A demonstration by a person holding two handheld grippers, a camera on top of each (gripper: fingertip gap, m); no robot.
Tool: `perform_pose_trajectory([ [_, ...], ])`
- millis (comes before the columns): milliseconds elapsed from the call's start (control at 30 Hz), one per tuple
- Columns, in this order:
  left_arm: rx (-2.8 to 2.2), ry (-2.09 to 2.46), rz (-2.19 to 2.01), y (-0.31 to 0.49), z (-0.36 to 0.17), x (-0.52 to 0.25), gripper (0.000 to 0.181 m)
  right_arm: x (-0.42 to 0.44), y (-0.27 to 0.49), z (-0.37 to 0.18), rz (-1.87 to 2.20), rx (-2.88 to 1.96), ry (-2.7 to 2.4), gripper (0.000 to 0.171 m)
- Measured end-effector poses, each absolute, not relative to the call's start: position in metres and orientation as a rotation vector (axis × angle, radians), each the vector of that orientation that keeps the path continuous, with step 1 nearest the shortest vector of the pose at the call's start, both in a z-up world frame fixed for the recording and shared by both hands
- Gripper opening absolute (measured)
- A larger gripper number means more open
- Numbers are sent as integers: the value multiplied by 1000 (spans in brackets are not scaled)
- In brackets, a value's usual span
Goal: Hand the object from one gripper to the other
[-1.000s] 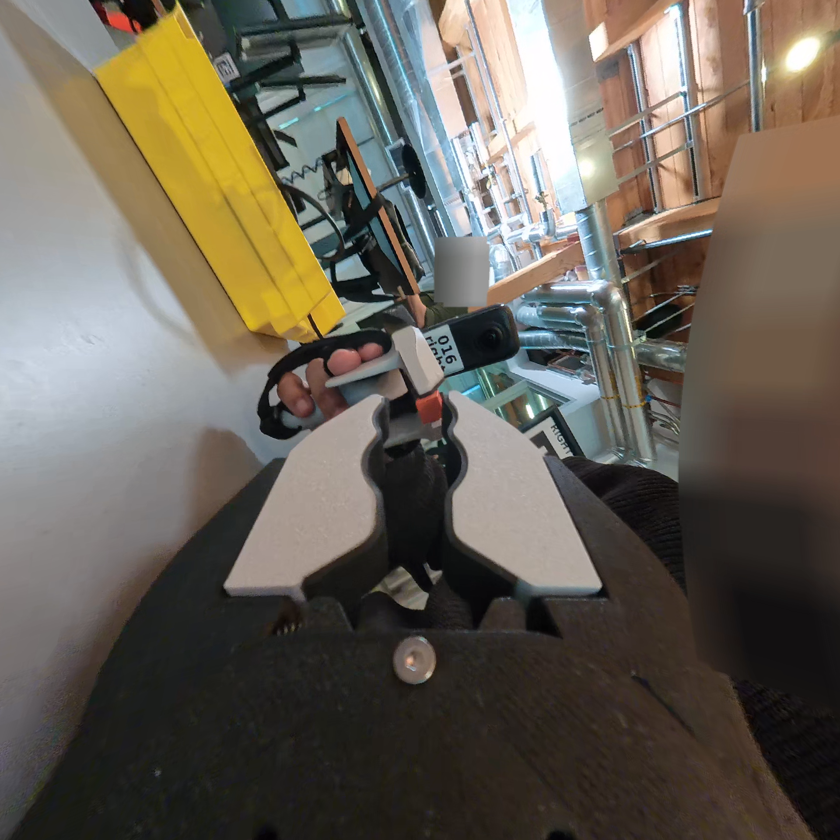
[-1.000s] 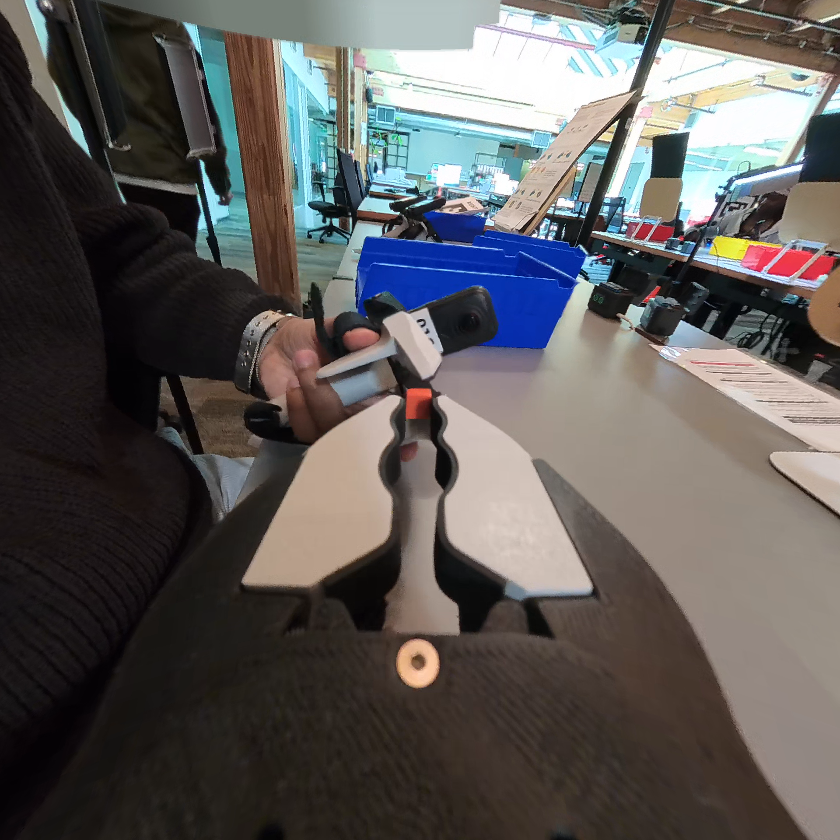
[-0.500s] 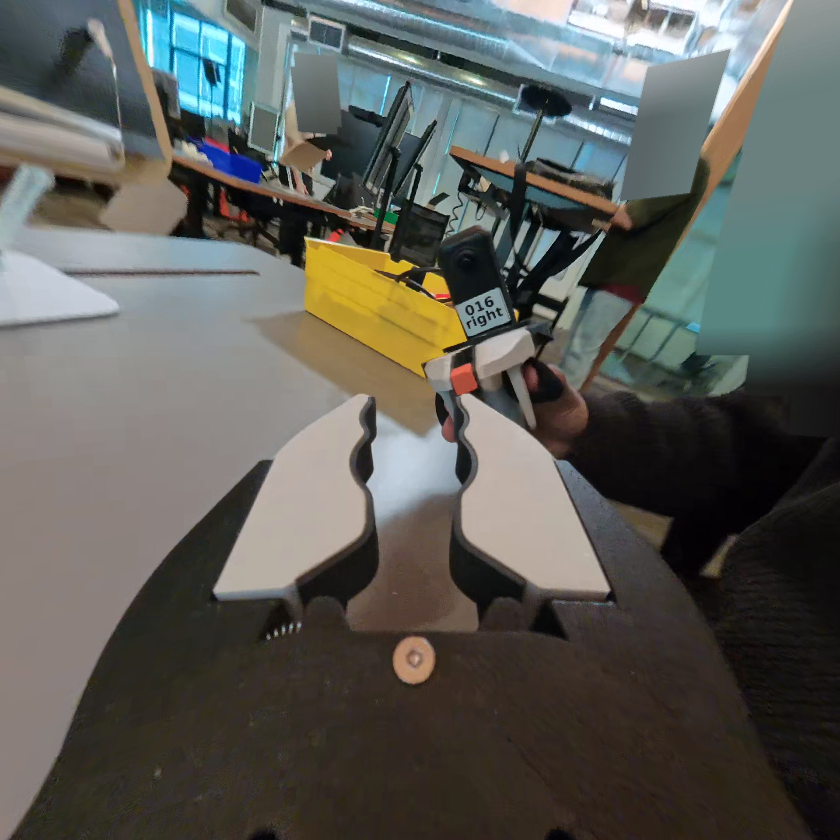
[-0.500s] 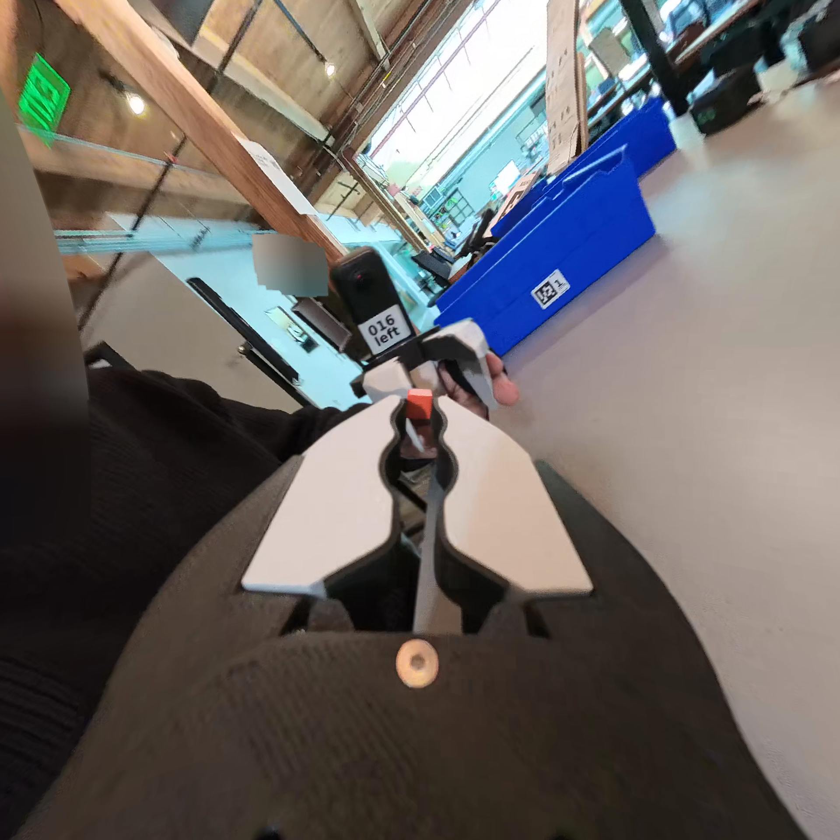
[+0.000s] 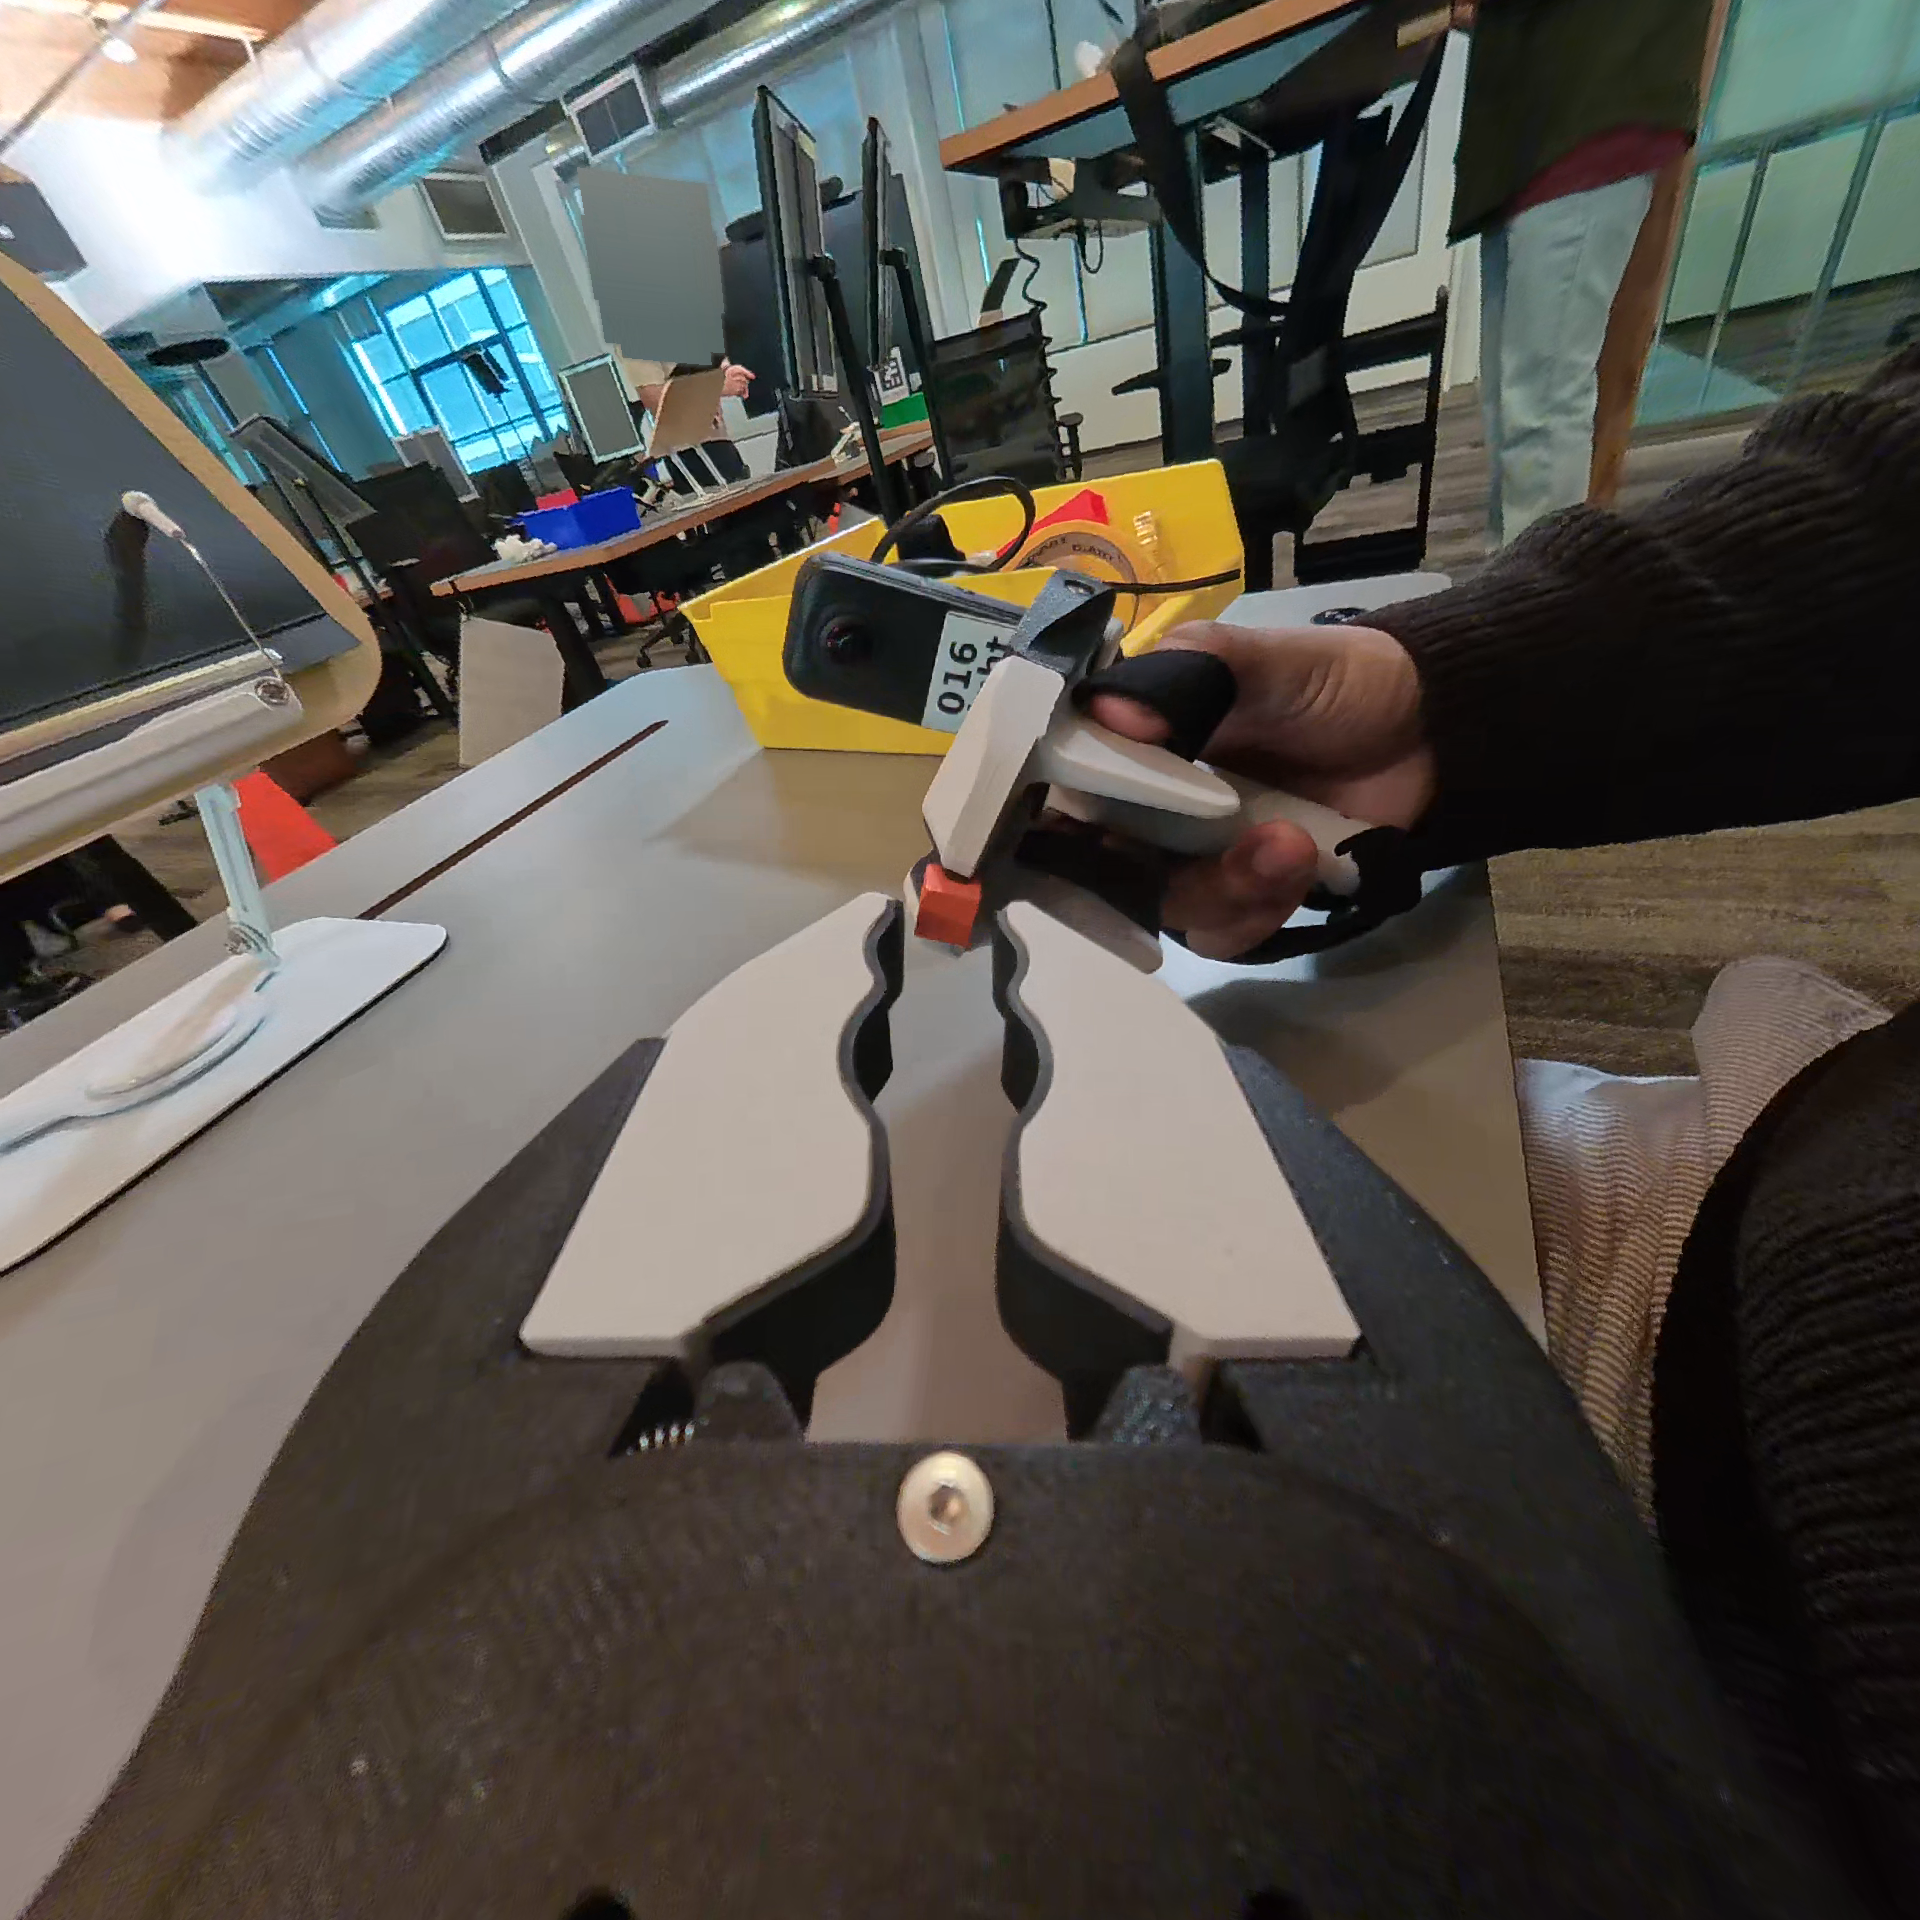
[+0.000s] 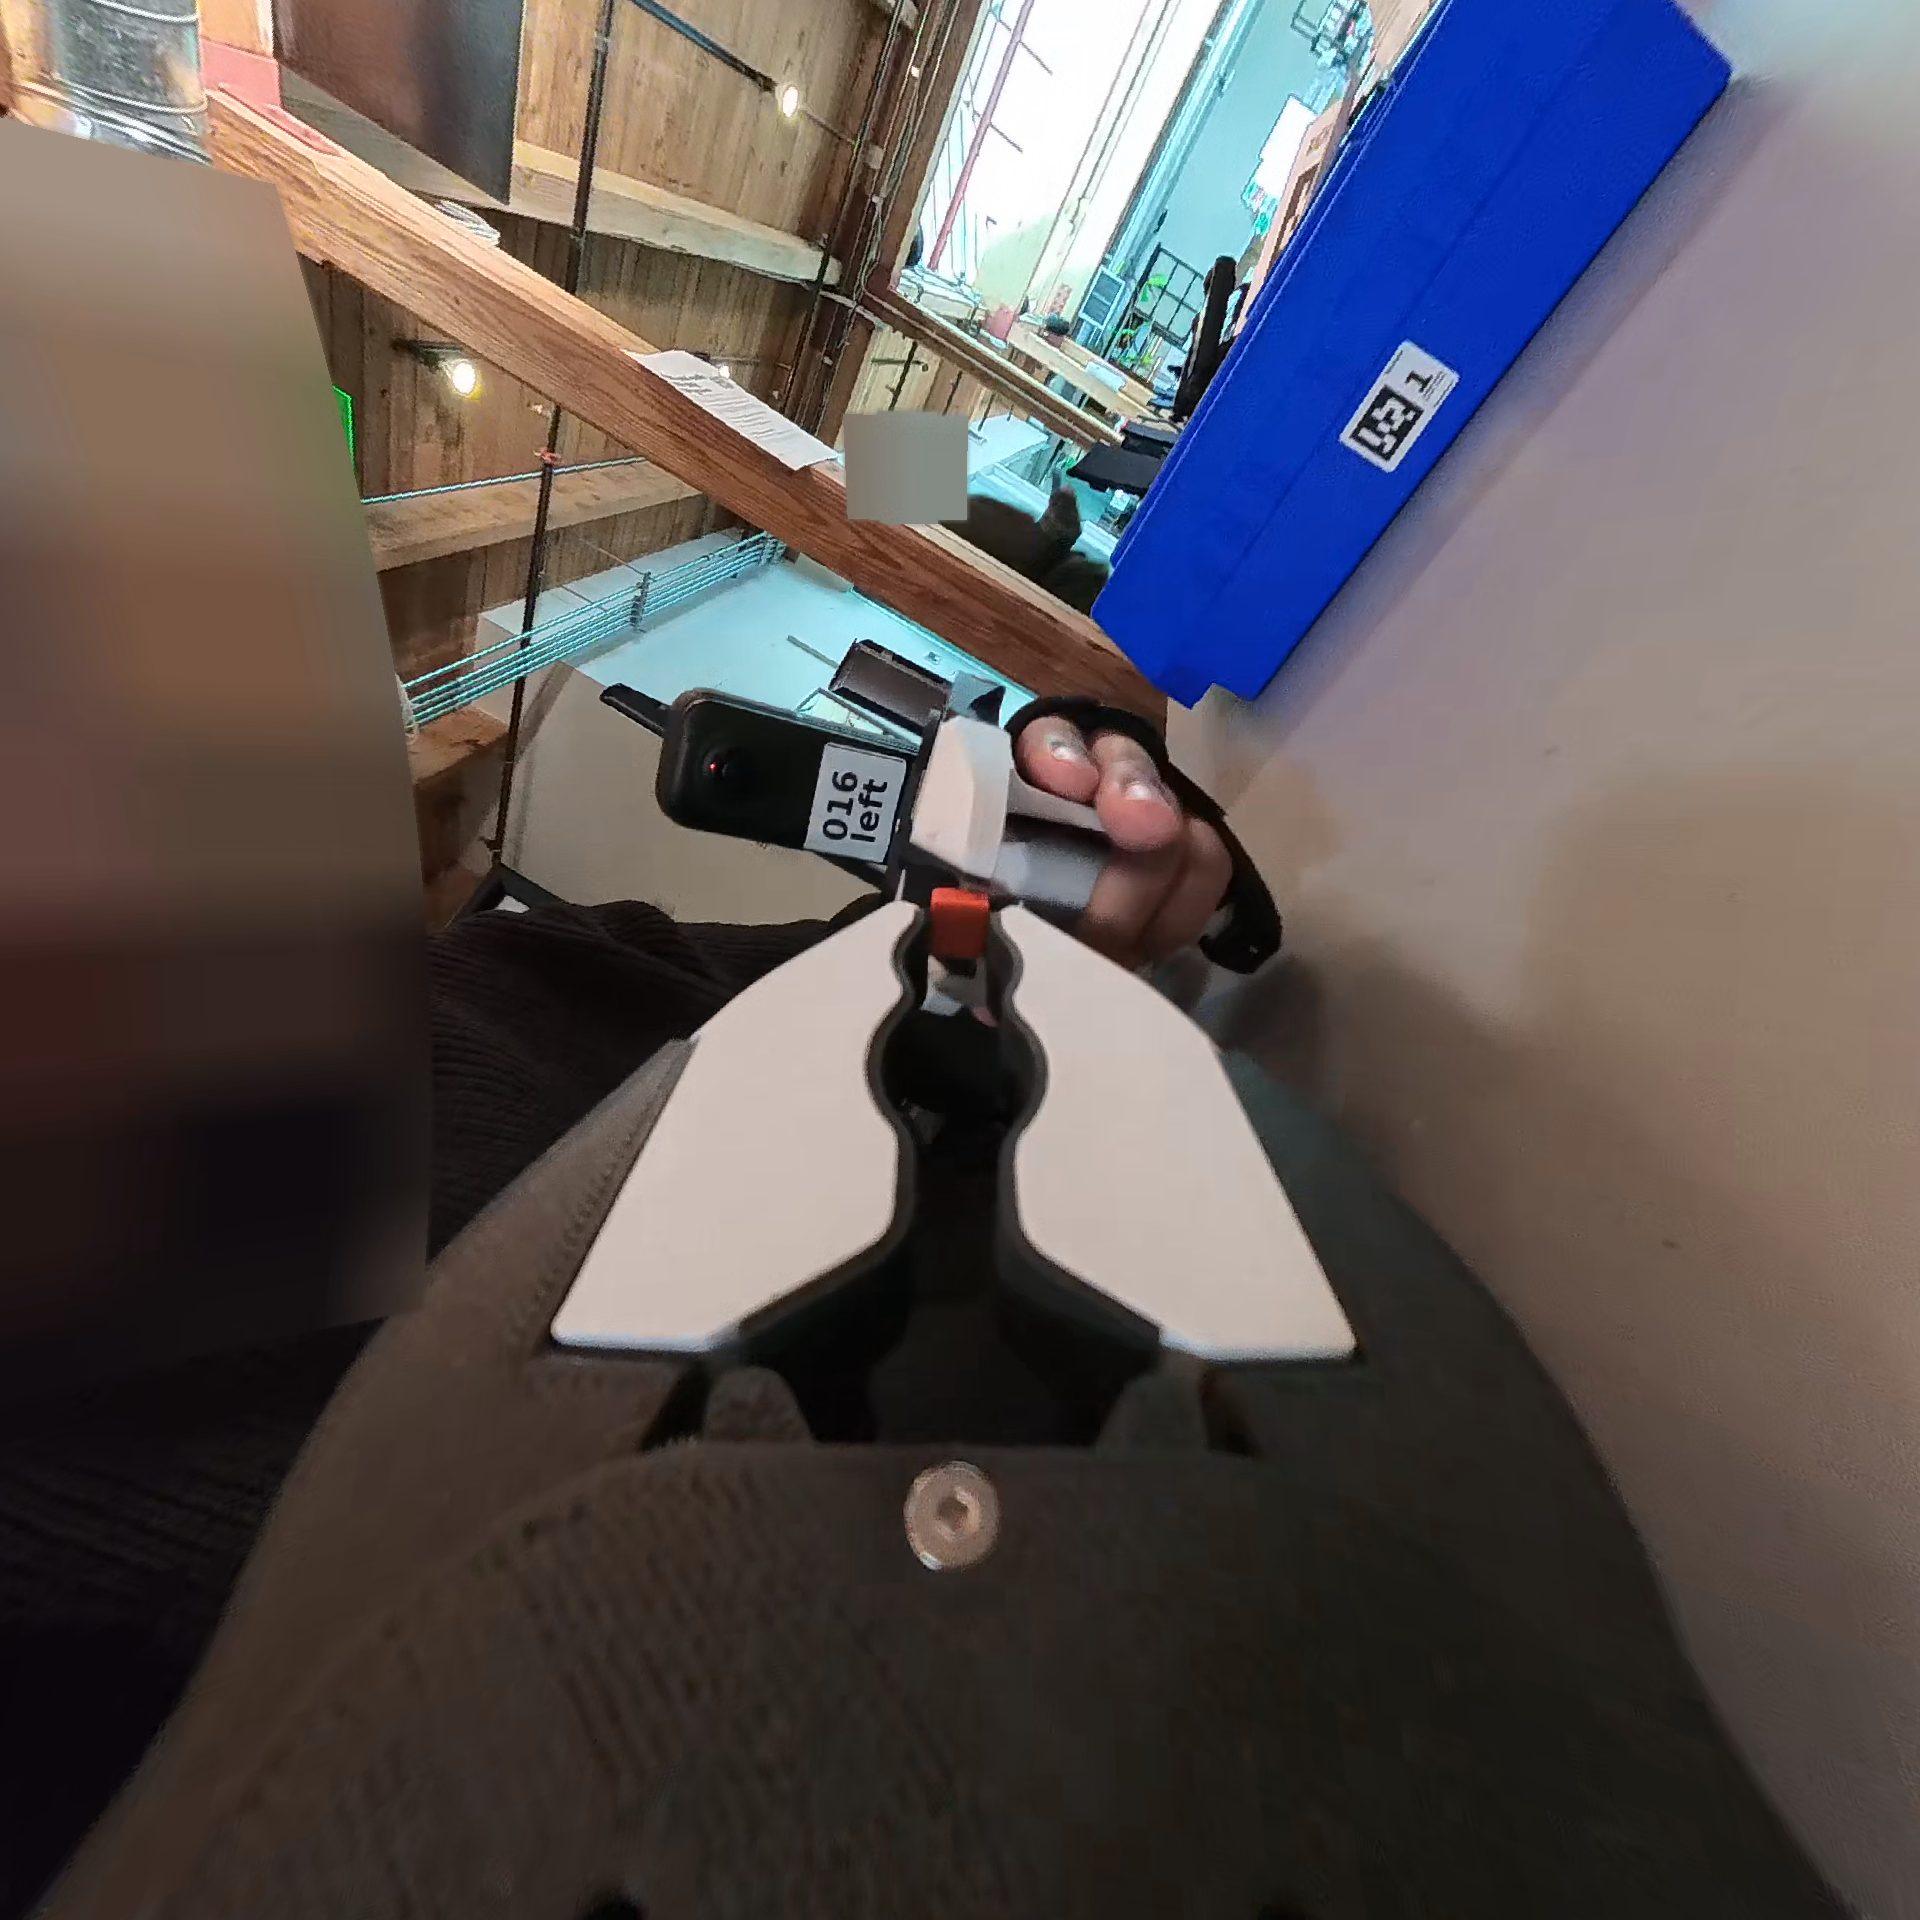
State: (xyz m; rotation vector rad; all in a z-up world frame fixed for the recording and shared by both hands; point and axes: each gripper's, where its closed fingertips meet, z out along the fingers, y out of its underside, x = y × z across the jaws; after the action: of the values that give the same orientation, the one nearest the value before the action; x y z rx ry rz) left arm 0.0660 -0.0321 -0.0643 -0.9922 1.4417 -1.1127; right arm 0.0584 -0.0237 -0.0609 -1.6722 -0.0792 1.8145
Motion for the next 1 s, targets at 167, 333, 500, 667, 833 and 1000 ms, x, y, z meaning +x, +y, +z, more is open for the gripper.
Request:
perform_pose_trajectory([
  [167, -965, 1461, -1082, -35, -65, 66, 10, 55, -25, -61, 1838, -1673, -90, 11],
  [333, -983, 1456, -1112, -34, -62, 66, 10, 58, -20, -62, 1767, -1661, -90, 22],
  [500, -1044, 1454, -1059, -25, -66, 66, 10, 69, -9, -69, 1535, -1711, -80, 37],
  [667, -1094, 1535, -702, -4, -88, 68, 10, 77, -2, -93, 1097, -1922, -201, 30],
  [833, -1039, 1611, -513, -9, -98, 71, 10, 71, -4, -97, 914, -1981, -295, 27],
  [1000, -1003, 1649, -367, -11, -102, 71, 10, 64, -8, -98, 924, -1999, -321, 21],
])
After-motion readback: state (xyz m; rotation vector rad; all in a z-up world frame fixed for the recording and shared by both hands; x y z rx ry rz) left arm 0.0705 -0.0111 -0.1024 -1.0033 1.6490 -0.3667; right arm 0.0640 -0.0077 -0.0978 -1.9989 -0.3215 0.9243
